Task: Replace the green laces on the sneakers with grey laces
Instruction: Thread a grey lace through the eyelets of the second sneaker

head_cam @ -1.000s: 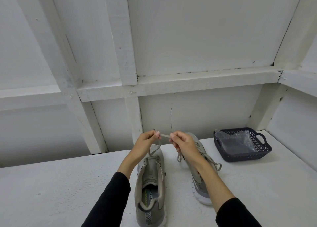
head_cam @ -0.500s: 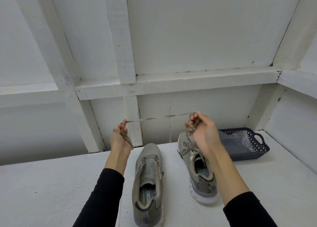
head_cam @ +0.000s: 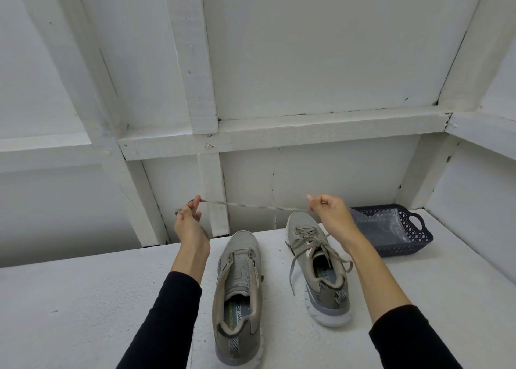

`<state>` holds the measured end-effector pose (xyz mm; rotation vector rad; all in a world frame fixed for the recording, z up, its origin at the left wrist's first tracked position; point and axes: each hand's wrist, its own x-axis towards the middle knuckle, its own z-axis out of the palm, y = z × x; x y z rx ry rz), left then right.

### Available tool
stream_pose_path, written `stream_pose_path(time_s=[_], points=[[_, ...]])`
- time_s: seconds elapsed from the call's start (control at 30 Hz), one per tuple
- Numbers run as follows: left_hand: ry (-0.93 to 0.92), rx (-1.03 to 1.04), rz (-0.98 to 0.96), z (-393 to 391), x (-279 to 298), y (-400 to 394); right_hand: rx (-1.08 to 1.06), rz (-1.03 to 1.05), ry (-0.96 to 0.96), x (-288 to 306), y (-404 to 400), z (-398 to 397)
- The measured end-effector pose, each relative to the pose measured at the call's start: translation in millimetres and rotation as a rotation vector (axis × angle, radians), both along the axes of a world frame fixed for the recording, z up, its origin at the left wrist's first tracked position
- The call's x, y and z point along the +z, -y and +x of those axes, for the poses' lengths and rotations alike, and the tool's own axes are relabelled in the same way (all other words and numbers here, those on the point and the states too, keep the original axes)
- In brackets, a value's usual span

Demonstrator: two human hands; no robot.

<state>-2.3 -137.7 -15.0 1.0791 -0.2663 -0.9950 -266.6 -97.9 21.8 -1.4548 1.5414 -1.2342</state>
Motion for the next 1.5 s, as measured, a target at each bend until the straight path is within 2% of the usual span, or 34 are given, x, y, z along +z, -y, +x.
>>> stream_pose_path(time_s=[0.07,0.17,0.2,0.27,0.33,0.4,0.5,0.57,0.63,0.7,0.77,0.9,1.0,1.03,1.1,1.13,1.17,1.2,1.27,1.37,1.5], points=[[0.035,0.019,0.019,0,-2,2,0.028,0.019,0.167,0,0,-3],[0.111,0.028,0.048,-1,-6,3,0.154,0.002,0.894,4,0,-10],[0.141,0.019,0.049,-1,-8,2,0.166,-0.023,1.06,4,1,-12],[0.196,0.001,0.041,-4,-8,0,0.129,-0.066,1.188,1,3,-13],[0.225,0.002,0.055,-4,-5,-3,0.053,-0.103,1.218,-7,4,-12],[0.228,-0.002,0.082,-4,-4,-3,-0.043,-0.114,1.182,-14,3,-13],[0.25,-0.025,0.102,-2,-6,-5,-0.207,-0.118,1.007,-24,6,-17],[0.281,-0.022,0.096,-2,-9,-5,-0.335,-0.107,0.776,-28,8,-18],[0.304,-0.004,0.103,-3,-13,-5,-0.408,-0.087,0.46,-31,6,-14],[0.337,0.018,0.136,-4,-14,-5,-0.44,-0.071,0.257,-36,3,-13],[0.371,0.039,0.18,-6,-14,-5,-0.459,-0.042,0.164,-42,3,-15],[0.381,0.028,0.195,-7,-12,-6,-0.449,-0.003,0.078,-49,5,-17],[0.422,-0.021,0.106,-9,-9,-8,-0.472,0.045,0.06,-50,2,-20],[0.443,-0.06,0.053,-11,-7,-9,-0.468,0.104,-0.014,-50,1,-21],[0.516,-0.173,-0.058,-15,1,-14,-0.413,0.276,-0.331,-46,-1,-18],[0.572,-0.25,-0.109,-18,6,-17,-0.383,0.315,-0.481,-43,-2,-13],[0.641,-0.333,-0.157,-21,10,-19,-0.357,0.3,-0.547,-41,0,-7],[0.721,-0.414,-0.196,-24,14,-21,-0.313,0.256,-0.534,-39,2,1],[0.94,-0.517,-0.214,-28,17,-21,-0.175,0.152,-0.363,-36,8,16],[1.28,-0.56,-0.167,-33,21,-20,-0.02,0.097,-0.137,-31,9,35],[1.455,-0.608,-0.146,-36,30,-23,0.149,0.045,0.055,-26,6,54]])
